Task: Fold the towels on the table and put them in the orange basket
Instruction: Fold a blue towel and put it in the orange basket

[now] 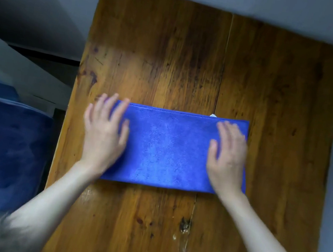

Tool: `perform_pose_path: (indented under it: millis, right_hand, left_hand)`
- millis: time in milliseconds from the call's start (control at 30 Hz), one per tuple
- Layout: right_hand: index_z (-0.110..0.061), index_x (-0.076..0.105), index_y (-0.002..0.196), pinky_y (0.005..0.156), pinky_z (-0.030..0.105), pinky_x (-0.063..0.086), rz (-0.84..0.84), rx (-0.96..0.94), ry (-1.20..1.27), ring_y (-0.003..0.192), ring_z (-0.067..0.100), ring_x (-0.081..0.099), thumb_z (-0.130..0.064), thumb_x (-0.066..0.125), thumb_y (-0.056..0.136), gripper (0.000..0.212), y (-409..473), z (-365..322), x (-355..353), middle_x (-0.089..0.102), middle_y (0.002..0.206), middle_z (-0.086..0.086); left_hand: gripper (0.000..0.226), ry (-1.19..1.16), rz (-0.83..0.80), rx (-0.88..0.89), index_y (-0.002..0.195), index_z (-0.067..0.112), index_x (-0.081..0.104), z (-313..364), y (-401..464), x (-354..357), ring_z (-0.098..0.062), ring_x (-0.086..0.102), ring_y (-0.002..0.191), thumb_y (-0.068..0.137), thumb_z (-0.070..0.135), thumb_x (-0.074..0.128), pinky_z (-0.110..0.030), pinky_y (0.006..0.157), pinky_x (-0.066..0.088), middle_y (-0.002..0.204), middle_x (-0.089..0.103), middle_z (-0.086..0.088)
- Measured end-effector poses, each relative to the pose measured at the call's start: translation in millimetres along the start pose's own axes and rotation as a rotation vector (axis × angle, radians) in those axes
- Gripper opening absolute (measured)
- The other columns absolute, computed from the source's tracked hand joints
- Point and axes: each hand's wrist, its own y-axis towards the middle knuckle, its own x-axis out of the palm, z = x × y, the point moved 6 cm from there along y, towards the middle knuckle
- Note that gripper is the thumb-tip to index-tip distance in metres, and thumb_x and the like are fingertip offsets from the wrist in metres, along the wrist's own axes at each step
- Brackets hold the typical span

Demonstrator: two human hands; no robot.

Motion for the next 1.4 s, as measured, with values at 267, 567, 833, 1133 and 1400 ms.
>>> perform_pose_path:
  millis: [267,567,833,1133,1400]
  right_hand:
    - [-0.019,0.041,0.14,0.115,0.052,0.013,-0.244,-0.257,-0.233,0.141,0.024,0.025,-0.039,0.042,0.092,0.053,-36.1,-19.2,64.7,0.032,0.151,0.009]
    - [-0.016,0.028,0.146,0.117,0.044,0.006,-0.191,-0.026,-0.26,0.144,0.025,0.012,-0.041,0.031,0.095,0.057,-13.7,68.3,26.8,0.018,0.155,0.013]
    - [-0.019,0.025,0.148,0.116,0.048,0.001,-0.22,0.057,-0.297,0.145,0.026,0.009,-0.047,0.022,0.093,0.061,-4.7,63.8,30.5,0.014,0.157,0.01]
    - [-0.02,0.035,0.143,0.114,0.054,0.005,-0.303,-0.185,-0.231,0.143,0.025,0.017,-0.043,0.036,0.092,0.056,-59.5,-34.4,53.6,0.026,0.154,0.008]
    - [-0.023,0.027,0.146,0.11,0.061,0.014,-0.368,-0.15,-0.373,0.144,0.028,0.014,-0.053,0.032,0.091,0.063,-78.7,-48.3,80.3,0.022,0.155,0.009]
  left_hand:
    - [0.057,0.25,-0.209,0.245,0.142,0.03,0.036,26.6,-39.8,54.9,-0.033,0.023,0.141,0.089,0.05,0.037,-0.063,0.11,0.009,0.153,0.029,-0.006]
    - [0.059,0.209,-0.141,0.113,0.146,0.023,0.029,-24.4,-17.8,37.1,-0.031,0.014,0.144,0.092,0.046,0.031,-0.053,0.115,0.008,0.156,0.017,-0.013]
    - [0.058,0.132,-0.131,0.107,0.144,0.018,0.034,-24.0,-11.8,39.6,-0.034,0.014,0.143,0.093,0.044,0.031,-0.048,0.116,0.009,0.154,0.018,-0.019]
    - [0.037,-0.246,0.032,-0.466,0.125,-0.002,0.048,-42.3,-59.4,1.7,-0.036,0.042,0.114,0.088,0.004,0.053,-0.038,0.099,0.033,0.122,0.044,-0.024]
    - [0.027,-0.166,-0.168,-0.708,0.106,0.005,0.061,-51.3,-53.6,0.2,-0.035,0.041,0.114,0.087,0.023,0.058,-0.04,0.097,0.034,0.12,0.048,-0.018]
